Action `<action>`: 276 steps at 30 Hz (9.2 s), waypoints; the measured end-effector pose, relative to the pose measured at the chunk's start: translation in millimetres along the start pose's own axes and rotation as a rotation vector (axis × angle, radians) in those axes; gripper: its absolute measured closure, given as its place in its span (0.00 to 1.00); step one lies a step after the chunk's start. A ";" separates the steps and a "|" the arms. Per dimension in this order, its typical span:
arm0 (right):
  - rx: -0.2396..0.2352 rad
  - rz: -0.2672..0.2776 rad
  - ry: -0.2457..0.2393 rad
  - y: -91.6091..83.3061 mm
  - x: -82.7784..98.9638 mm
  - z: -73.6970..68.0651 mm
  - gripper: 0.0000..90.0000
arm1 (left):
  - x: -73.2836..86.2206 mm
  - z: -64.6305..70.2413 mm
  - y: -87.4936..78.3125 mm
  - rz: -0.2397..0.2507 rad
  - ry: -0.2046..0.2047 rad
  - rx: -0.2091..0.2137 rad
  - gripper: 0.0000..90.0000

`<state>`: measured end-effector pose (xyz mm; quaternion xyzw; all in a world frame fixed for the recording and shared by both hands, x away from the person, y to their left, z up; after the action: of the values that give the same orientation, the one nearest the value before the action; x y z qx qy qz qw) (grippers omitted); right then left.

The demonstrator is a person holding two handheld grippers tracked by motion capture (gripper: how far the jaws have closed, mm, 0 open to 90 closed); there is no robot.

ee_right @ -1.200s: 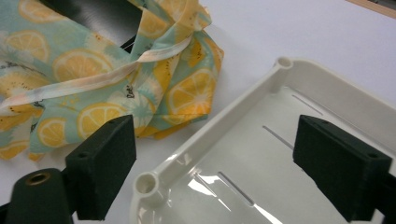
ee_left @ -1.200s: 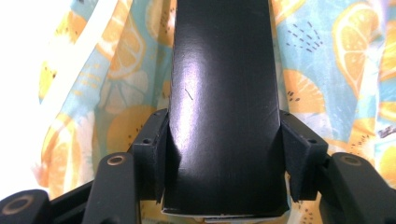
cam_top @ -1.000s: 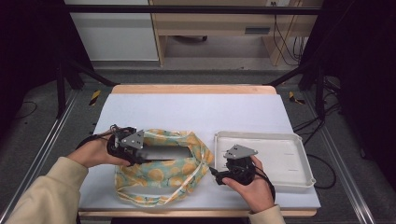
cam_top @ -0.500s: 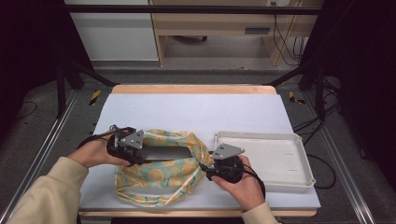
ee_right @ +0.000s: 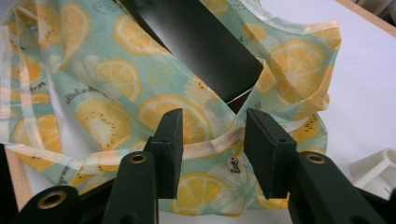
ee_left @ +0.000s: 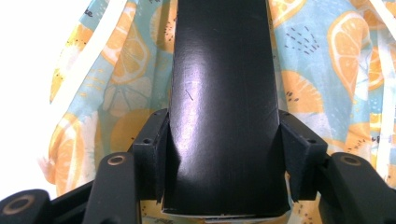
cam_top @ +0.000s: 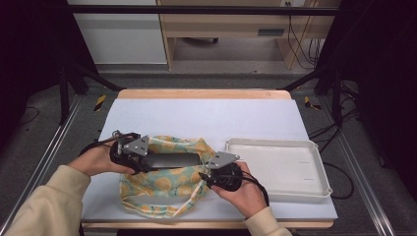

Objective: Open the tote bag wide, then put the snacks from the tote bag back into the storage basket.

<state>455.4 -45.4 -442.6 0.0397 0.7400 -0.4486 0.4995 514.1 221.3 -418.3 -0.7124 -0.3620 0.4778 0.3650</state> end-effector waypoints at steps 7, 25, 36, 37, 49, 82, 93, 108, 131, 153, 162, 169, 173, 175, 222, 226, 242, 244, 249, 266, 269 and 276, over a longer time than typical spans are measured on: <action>0.000 -0.038 -0.006 14.1 3.0 0.8 0.69 | -1.4 0.4 -1.0 0.011 0.001 -0.004 0.48; -0.012 -0.085 -0.023 29.0 11.6 -3.0 0.82 | -1.3 0.0 -11.9 0.050 -0.005 -0.026 0.48; -0.023 -0.112 -0.035 33.9 15.0 -6.2 0.95 | -9.8 -4.2 -19.3 0.060 0.019 -0.046 0.48; -0.024 -0.114 -0.035 34.1 15.3 -6.2 0.96 | -10.8 -3.9 -20.8 0.077 0.007 -0.049 0.48; -0.037 -0.093 -0.027 29.9 14.5 -7.3 0.90 | -2.4 -1.1 -21.8 0.060 -0.006 -0.055 0.48; 0.011 0.004 0.027 -4.3 5.9 13.4 0.58 | 14.0 1.5 32.1 -0.095 -0.006 0.085 0.46; 0.010 0.009 0.034 -6.0 7.9 16.1 0.57 | 0.0 -3.5 36.4 -0.132 0.027 0.093 0.43; 0.018 0.020 0.049 -11.6 9.3 21.7 0.57 | -6.0 -6.1 22.2 -0.125 0.063 0.063 0.48; 0.030 0.036 0.059 -19.8 9.6 26.7 0.55 | -19.4 -12.0 -22.1 -0.043 0.061 -0.014 0.48; -0.005 -0.014 0.080 -61.0 17.4 61.4 0.25 | -73.0 -26.6 -35.0 0.015 0.083 -0.035 0.48; -0.044 -0.081 0.024 -77.8 13.4 68.7 0.17 | -101.0 -32.3 -23.5 0.016 0.113 -0.028 0.48; -0.025 -0.100 -0.007 -94.0 8.4 78.1 0.17 | -117.3 -34.8 -12.0 0.018 0.114 -0.006 0.48; -0.023 -0.115 -0.027 -101.3 6.2 81.0 0.17 | -125.3 -36.3 -3.7 0.013 0.119 0.006 0.48; -0.022 -0.118 -0.042 -104.3 5.2 82.3 0.17 | -129.0 -37.0 0.9 0.013 0.118 0.014 0.48; -0.074 -0.302 -0.249 -97.9 -15.2 79.8 0.21 | -171.4 -31.0 37.7 0.026 0.168 0.063 0.48; -0.079 -0.323 -0.254 -92.8 -12.9 81.5 0.26 | -171.6 -30.2 38.0 0.026 0.168 0.062 0.48; -0.098 -0.396 -0.295 -78.5 -9.7 78.4 0.41 | -170.4 -27.9 38.9 0.014 0.176 0.063 0.48; -0.094 -0.393 -0.296 -77.3 -9.7 78.6 0.42 | -170.0 -27.8 39.2 0.015 0.174 0.063 0.48; -0.106 -0.398 -0.311 -76.1 -9.4 78.4 0.45 | -168.1 -27.3 40.0 0.012 0.188 0.060 0.47; -0.100 -0.369 -0.268 -100.5 7.3 109.4 0.47 | -140.2 -34.4 17.4 0.101 0.018 -0.072 0.11; -0.093 -0.354 -0.249 -108.2 13.3 120.1 0.47 | -127.8 -34.2 11.0 0.086 -0.012 -0.095 0.10; -0.063 -0.330 -0.188 -125.4 30.0 149.2 0.47 | -104.0 -32.0 2.4 0.108 -0.083 -0.138 0.09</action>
<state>481.8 -236.7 -402.2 -0.1398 0.7002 -0.5029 0.4871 515.5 124.7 -368.2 -0.7339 -0.3701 0.4997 0.2733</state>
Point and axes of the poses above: each handheld gripper's, and its own axes: y roughly forward along the jaws, x roughly out of its underside, z roughly to its right, the point moved 4 cm from there along y, roughly forward along the jaws, and after that the axes turned 15 degrees about y, right-handed, at the moved point
